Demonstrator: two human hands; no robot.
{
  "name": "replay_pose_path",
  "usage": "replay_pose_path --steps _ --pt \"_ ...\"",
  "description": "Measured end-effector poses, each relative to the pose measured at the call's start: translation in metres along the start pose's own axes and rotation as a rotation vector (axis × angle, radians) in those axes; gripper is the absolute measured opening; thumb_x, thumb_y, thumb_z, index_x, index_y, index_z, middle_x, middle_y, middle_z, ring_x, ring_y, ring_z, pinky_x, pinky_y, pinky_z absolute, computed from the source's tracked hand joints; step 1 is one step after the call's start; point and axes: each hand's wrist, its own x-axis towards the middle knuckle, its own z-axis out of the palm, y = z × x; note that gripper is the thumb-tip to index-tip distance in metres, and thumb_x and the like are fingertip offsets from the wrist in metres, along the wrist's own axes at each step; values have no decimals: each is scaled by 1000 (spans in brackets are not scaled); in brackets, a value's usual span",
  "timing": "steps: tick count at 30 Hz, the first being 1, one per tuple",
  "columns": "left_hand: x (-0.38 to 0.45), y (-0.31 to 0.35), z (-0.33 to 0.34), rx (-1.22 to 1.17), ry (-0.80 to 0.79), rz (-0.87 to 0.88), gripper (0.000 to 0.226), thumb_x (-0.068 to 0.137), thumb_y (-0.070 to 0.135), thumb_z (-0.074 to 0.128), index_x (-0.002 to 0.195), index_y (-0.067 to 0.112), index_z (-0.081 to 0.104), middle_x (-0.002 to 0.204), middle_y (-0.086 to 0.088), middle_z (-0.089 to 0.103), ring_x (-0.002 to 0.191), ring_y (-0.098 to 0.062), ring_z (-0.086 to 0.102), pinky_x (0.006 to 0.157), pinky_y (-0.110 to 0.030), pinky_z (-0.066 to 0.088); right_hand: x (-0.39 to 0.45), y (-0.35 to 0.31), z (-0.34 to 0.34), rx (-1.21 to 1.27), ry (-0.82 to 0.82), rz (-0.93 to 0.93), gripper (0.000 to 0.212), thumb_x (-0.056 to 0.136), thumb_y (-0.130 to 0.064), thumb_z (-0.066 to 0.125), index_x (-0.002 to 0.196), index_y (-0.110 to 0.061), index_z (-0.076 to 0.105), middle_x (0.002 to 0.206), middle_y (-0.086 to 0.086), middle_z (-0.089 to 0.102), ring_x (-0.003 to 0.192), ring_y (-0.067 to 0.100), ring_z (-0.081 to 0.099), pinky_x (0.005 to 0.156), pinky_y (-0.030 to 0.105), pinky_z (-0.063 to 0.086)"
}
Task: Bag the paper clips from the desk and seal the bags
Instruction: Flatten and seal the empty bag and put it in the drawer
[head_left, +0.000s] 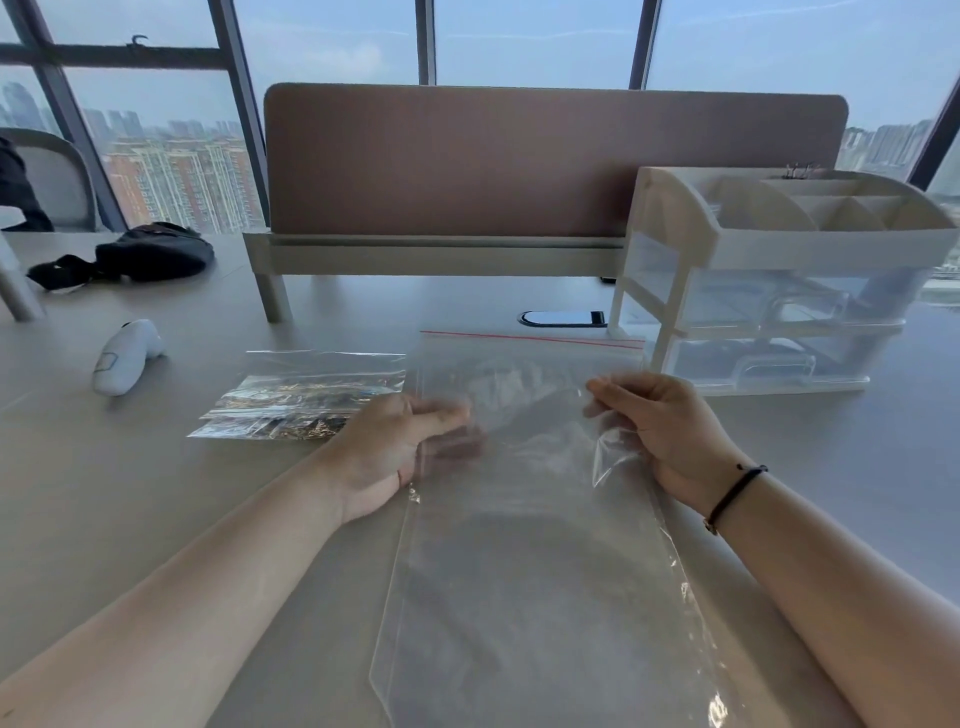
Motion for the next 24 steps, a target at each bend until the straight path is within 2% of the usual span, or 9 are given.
replay_pose_path --steps 3,6,9,11,13,19,22,24 --pt "-2 0 3 43 35 6 13 93 -1 60 89 1 73 82 -16 77 66 -22 76 54 -29 62 1 -1 -2 21 19 10 13 90 -15 68 86 -2 70 77 12 72 45 13 58 41 22 39" --pt "0 -2 8 20 115 42 16 96 0 58 84 2 69 74 -13 73 57 -19 72 53 -29 61 -2 -4 0 92 8 58 16 93 -22 65 95 -7 70 88 13 74 58 20 69 46 27 43" --pt "2 -3 10 -22 186 74 18 97 1 59 81 3 67 71 -11 71 53 -17 70 50 -27 60 -9 -8 4 156 -88 149 24 93 -24 64 107 -4 67 95 17 75 72 28 71 56 34 57" --pt "3 -3 10 -36 218 93 20 98 1 57 81 3 67 66 -8 71 52 -15 69 50 -25 60 -14 -9 8 163 -161 203 26 93 -19 64 110 0 66 96 21 73 72 30 71 64 39 60" --pt "3 -1 10 -34 245 113 20 98 2 57 81 4 66 67 -8 70 53 -14 69 50 -23 59 -16 -8 10 128 -201 222 26 92 -16 64 110 3 66 97 23 72 70 28 71 67 38 61" --pt "4 0 5 -23 281 141 19 99 6 58 80 7 63 75 -12 68 55 -16 70 52 -26 58 -17 -5 12 -12 -224 208 15 91 -8 64 99 4 68 78 18 72 55 21 67 52 29 55" --pt "0 4 4 -41 153 52 7 97 6 61 91 9 63 83 -17 69 60 -23 69 51 -29 59 -17 -3 14 -58 -172 154 12 91 -3 63 94 8 67 69 15 71 47 16 63 43 23 49" --pt "-2 6 0 -25 87 -8 14 94 0 62 105 9 63 81 -18 73 59 -26 70 53 -32 59 -16 -4 13 -12 -129 172 12 91 0 63 96 9 67 67 14 71 47 17 66 44 23 53"
